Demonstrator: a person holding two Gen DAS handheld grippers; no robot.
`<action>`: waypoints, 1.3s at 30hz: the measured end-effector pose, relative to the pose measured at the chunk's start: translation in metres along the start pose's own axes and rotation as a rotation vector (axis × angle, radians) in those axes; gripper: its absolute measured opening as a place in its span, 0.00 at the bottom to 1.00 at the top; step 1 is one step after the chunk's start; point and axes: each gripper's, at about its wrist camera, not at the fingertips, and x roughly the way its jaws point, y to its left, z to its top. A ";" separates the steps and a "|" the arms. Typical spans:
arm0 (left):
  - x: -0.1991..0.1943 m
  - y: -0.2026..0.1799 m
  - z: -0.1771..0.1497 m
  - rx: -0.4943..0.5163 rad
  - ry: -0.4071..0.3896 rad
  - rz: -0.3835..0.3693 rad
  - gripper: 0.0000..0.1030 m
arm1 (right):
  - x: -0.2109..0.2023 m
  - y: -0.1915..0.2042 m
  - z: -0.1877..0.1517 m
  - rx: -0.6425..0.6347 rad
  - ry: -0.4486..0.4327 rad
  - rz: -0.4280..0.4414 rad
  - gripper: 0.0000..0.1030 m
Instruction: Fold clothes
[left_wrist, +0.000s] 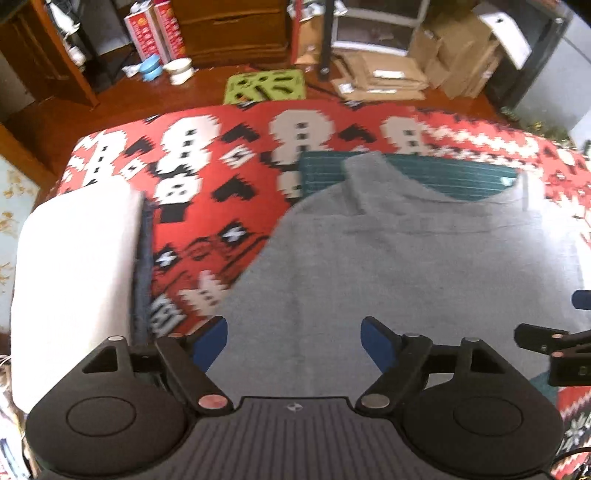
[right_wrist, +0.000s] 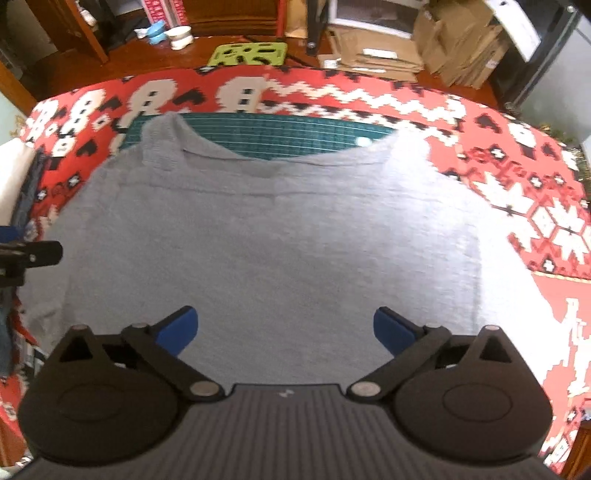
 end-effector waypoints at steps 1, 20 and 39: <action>0.000 -0.006 -0.001 0.007 -0.007 -0.010 0.85 | 0.000 -0.005 -0.002 0.002 -0.002 -0.012 0.99; 0.054 -0.083 -0.017 0.069 0.015 -0.132 1.00 | 0.042 -0.059 -0.024 0.090 0.011 -0.066 1.00; 0.056 -0.103 -0.023 0.083 0.007 -0.016 0.99 | 0.045 -0.060 -0.026 0.115 -0.010 -0.043 0.99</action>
